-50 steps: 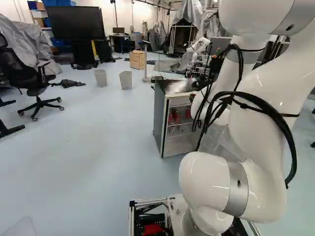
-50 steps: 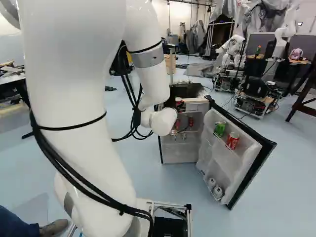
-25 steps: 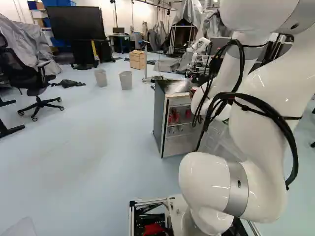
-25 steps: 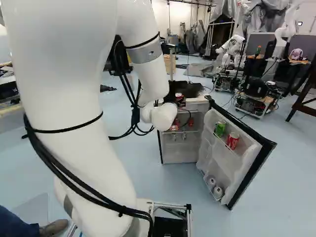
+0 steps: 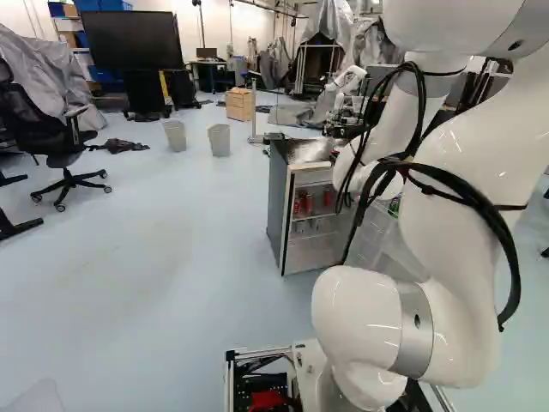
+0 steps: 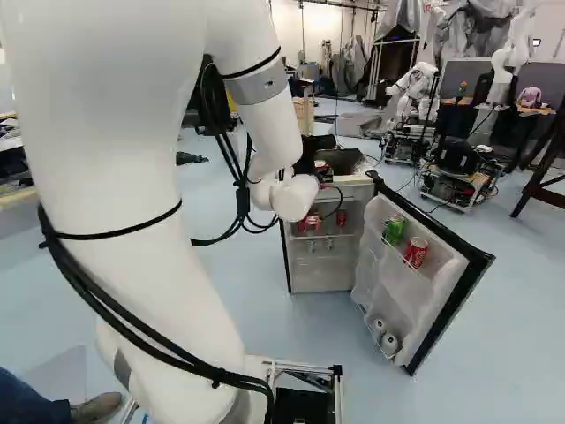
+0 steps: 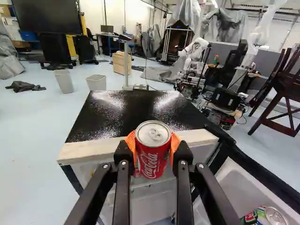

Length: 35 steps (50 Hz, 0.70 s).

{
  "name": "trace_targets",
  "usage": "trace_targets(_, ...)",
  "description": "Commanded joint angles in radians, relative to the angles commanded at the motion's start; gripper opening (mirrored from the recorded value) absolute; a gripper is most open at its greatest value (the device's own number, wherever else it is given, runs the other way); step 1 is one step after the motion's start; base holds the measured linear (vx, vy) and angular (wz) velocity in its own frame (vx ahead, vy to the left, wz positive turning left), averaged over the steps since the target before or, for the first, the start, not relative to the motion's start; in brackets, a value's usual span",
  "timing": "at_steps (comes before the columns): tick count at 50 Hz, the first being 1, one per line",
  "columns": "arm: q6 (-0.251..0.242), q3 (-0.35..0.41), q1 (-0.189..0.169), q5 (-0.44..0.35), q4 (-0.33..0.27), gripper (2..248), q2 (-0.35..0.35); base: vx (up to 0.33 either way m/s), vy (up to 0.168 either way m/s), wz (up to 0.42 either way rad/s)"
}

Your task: Grab a drink from the fridge

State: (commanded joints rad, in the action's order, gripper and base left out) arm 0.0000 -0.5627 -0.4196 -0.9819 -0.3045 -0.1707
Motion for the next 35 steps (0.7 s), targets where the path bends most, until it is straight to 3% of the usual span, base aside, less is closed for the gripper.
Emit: trace_targets(35,0.000,-0.118,0.028,0.078,0.000,92,-0.083,0.000,0.000,0.000)
